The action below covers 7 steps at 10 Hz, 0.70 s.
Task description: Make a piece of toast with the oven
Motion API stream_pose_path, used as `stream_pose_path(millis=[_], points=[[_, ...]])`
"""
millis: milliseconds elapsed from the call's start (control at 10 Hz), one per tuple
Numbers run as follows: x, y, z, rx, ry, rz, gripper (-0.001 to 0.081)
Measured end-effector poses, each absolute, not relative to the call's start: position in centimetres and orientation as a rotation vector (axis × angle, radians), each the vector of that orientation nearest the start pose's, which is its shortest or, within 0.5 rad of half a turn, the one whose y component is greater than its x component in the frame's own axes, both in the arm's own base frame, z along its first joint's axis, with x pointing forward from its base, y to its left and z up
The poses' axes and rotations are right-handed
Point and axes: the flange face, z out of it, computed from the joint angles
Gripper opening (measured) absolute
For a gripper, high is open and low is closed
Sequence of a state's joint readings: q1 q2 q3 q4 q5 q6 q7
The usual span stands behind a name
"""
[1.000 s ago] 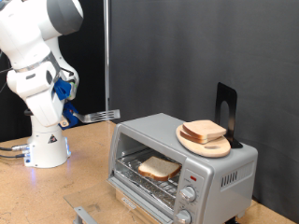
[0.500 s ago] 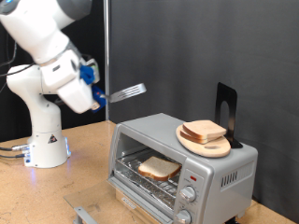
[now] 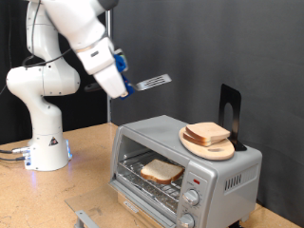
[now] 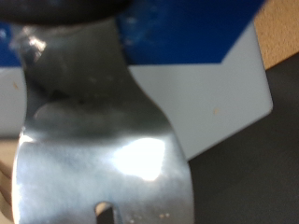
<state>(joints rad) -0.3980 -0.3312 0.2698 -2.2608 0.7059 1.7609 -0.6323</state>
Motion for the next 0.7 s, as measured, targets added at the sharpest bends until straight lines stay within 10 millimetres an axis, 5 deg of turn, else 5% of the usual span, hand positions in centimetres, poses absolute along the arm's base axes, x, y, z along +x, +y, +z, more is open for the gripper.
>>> stream_pose_path(millis=[700], points=[[43.3,12.0,49.7,-2.586,-0.374,-0.076,0.0264]])
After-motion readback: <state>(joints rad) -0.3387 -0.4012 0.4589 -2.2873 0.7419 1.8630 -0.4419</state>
